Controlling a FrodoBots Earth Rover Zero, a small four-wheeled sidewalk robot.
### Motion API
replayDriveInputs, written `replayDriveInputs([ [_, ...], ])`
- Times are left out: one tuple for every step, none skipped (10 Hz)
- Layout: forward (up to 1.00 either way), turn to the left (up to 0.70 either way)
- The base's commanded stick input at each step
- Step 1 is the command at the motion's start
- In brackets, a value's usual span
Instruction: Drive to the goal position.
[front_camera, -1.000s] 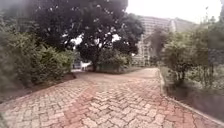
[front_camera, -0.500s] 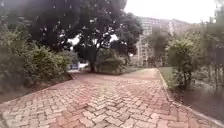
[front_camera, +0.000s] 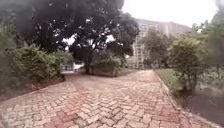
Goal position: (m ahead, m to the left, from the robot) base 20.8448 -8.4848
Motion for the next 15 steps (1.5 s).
replayDriveInputs([
  [0.7, 0.0],
  [0.7, 0.0],
  [0.7, -0.06],
  [0.7, -0.35],
  [0.7, -0.35],
  [0.7, -0.32],
  [0.7, -0.21],
  [0.7, -0.06],
  [0.7, -0.24],
  [0.7, -0.35],
  [0.7, -0.35],
  [0.7, -0.28],
  [0.7, -0.1],
  [0.7, -0.08],
  [0.7, -0.26],
])
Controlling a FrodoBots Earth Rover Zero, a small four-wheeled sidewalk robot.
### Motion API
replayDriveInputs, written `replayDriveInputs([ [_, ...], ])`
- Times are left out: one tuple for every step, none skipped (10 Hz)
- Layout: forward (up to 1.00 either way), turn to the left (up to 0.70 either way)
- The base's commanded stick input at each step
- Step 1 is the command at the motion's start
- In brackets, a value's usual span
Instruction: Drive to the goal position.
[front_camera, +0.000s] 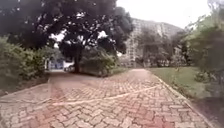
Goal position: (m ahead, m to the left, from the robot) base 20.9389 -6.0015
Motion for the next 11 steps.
replayDriveInputs([
  [0.7, -0.35],
  [0.7, -0.35],
  [0.7, -0.35],
  [0.7, -0.35],
  [0.7, -0.23],
  [0.7, -0.04],
  [0.7, -0.25],
  [0.7, -0.34],
  [0.7, -0.19],
  [0.7, -0.01],
  [0.7, 0.0],
])
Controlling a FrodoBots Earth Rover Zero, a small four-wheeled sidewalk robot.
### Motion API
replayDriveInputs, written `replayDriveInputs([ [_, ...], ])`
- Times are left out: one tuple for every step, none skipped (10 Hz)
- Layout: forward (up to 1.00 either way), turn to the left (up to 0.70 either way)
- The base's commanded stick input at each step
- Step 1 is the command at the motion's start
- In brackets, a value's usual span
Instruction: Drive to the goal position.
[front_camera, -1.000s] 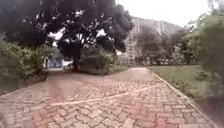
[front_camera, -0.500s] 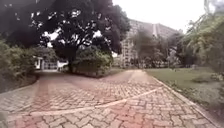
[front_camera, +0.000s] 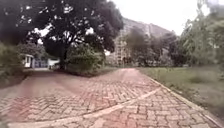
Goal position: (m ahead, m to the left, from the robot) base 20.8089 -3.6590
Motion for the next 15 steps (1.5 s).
replayDriveInputs([
  [0.7, -0.35],
  [0.7, -0.35],
  [0.7, -0.35],
  [0.7, -0.35],
  [0.7, -0.35],
  [0.7, -0.29],
  [0.7, -0.11],
  [0.7, 0.0],
  [0.7, 0.0],
  [0.7, 0.0],
  [0.7, 0.0],
  [0.7, 0.0],
  [0.7, 0.0],
  [0.7, 0.0],
  [0.7, 0.0],
])
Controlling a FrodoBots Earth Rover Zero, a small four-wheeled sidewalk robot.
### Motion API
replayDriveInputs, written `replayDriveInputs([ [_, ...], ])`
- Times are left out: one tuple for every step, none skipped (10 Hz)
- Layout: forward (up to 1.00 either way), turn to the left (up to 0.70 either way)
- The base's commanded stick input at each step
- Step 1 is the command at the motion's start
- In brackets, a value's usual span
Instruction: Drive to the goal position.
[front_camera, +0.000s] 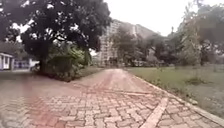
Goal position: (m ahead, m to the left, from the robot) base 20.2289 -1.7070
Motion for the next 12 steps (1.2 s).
replayDriveInputs([
  [0.7, 0.0],
  [0.7, 0.0],
  [0.7, 0.0],
  [0.7, 0.0],
  [0.7, 0.0],
  [0.7, 0.0],
  [0.7, 0.0],
  [0.7, 0.0],
  [0.7, 0.0],
  [0.7, 0.0],
  [0.7, 0.0],
  [0.7, 0.0],
])
